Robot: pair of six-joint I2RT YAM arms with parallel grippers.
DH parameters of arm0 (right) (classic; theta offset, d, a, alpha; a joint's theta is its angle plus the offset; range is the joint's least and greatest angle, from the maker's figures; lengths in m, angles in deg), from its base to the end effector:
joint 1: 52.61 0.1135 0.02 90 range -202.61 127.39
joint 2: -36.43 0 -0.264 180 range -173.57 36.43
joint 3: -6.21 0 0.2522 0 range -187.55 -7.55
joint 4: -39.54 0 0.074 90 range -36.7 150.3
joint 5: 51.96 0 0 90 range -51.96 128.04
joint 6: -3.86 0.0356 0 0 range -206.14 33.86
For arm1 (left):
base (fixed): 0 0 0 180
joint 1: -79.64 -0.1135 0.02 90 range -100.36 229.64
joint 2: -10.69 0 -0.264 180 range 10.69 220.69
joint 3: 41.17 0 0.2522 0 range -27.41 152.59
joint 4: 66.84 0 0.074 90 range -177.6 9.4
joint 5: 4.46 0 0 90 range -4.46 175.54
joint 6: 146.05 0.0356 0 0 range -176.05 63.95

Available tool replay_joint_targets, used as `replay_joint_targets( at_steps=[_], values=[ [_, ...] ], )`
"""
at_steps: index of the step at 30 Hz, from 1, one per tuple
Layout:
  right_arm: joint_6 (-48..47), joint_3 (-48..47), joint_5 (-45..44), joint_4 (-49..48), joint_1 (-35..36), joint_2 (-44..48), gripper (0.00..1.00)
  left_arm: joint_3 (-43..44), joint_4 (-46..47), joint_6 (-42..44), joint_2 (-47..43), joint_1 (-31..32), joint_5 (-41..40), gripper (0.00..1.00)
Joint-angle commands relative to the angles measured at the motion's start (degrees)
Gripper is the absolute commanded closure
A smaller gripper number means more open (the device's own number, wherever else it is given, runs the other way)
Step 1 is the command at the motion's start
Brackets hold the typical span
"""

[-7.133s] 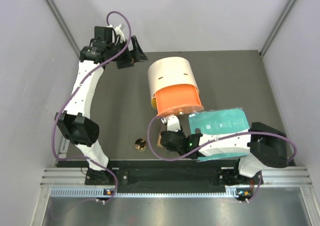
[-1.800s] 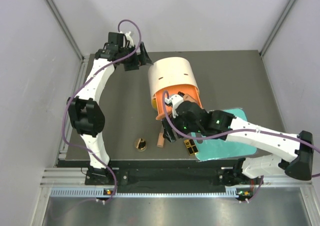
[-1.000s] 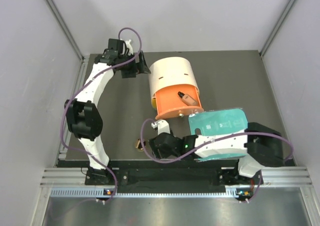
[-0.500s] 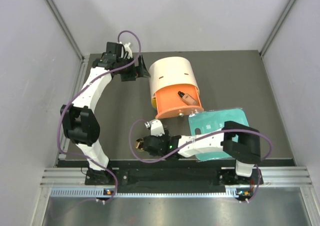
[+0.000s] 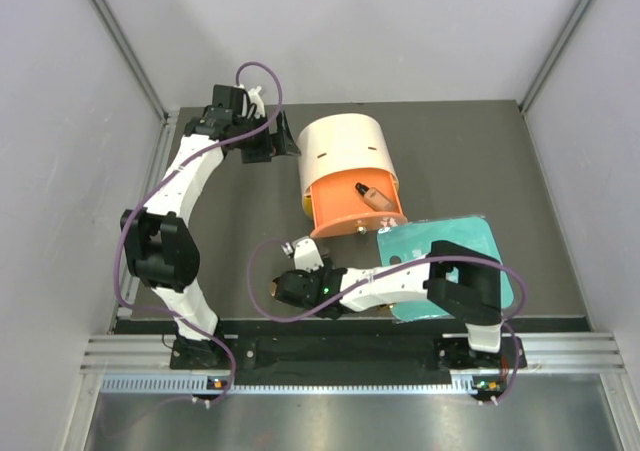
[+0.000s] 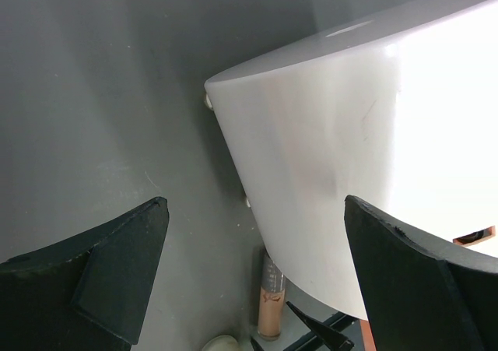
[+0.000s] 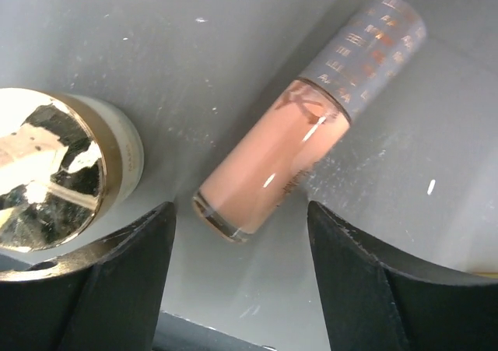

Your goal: Organize the makeup

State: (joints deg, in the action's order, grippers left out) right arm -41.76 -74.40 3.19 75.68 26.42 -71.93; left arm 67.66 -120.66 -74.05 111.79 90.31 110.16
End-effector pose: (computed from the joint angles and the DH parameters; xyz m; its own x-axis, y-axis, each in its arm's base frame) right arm 0.0907 0.3611 0.1540 -0.6521 -0.3482 -0.6734 -0.4221 0.9046 -0.0589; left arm 0.3849 -0.0876 0.3299 -0.8131 -0.1327 -0.5668 0.2113 0.8400 -0.4998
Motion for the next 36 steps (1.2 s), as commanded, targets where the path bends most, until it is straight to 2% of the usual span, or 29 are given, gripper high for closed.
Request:
replay_joint_targets(
  at_steps=[1,4,15,19,29,36],
  values=[
    [2.5,-1.6,-3.1,4.6,0.3,-0.8,0.4,-0.8,1.8,0.8,-2.8,0.2,1.1,0.01],
    [4.4,-0.7,-3.6,6.5,0.3,-0.5,0.48,-0.6,2.0,0.7,-2.8,0.2,1.5,0.01],
    [9.4,8.1,-4.6,11.1,0.7,7.3,0.48,-0.7,2.1,0.5,-2.7,0.3,1.8,0.01],
    [7.1,7.1,-6.0,10.3,1.4,7.1,0.46,-0.8,2.0,0.5,-2.5,0.3,1.9,0.01],
    [2.9,-2.6,-5.2,9.4,1.3,-2.0,0.45,0.8,0.5,1.6,-1.4,0.4,1.6,0.01],
    [3.3,-2.5,-2.7,7.3,-0.2,-3.0,0.44,0.8,0.4,1.8,-1.0,0.4,1.5,0.01]
  ],
)
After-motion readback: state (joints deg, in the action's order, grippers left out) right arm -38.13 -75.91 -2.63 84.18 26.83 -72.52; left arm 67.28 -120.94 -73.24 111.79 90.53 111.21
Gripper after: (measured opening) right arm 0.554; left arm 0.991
